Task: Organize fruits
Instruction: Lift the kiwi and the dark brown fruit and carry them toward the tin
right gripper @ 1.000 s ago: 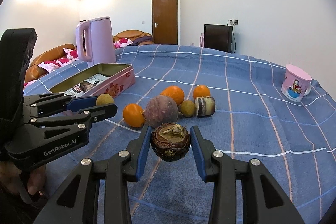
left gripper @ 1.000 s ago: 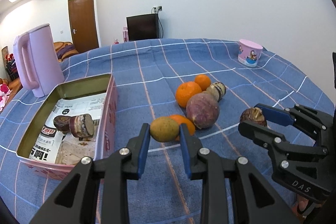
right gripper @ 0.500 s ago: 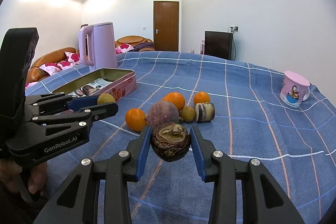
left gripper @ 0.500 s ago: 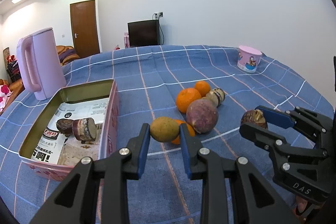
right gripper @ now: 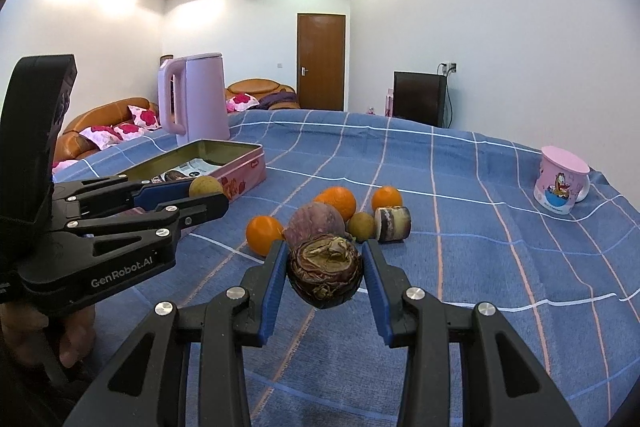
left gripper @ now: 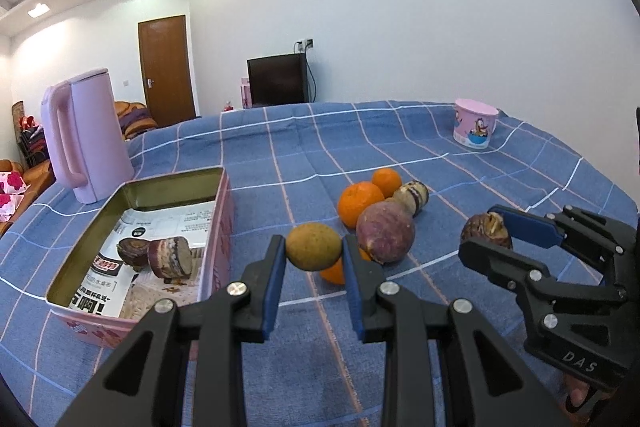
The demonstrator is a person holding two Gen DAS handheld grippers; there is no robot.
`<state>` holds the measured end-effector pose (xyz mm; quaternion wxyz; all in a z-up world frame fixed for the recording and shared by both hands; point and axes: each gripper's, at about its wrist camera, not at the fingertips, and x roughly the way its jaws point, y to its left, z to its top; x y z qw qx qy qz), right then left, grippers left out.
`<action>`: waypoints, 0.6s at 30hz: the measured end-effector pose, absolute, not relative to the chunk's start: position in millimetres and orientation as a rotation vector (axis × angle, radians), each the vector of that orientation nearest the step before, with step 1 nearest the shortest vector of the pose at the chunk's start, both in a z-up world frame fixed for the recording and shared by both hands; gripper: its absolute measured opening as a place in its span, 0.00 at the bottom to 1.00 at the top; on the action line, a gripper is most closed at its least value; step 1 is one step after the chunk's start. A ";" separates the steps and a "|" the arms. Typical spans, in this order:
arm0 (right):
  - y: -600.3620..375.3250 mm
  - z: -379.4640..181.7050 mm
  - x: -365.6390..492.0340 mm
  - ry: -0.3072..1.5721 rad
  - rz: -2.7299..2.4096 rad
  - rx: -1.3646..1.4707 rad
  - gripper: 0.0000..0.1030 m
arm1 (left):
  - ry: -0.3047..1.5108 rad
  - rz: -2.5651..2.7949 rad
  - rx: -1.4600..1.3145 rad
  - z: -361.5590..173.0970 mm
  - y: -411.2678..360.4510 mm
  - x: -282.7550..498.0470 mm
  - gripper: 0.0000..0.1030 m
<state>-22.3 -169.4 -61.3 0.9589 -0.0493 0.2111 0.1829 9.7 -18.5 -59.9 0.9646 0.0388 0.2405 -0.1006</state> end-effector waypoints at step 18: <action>-170.4 -59.8 -30.0 0.384 0.390 -0.097 0.39 | 0.433 -0.191 0.079 -56.7 -16.8 1.8 0.29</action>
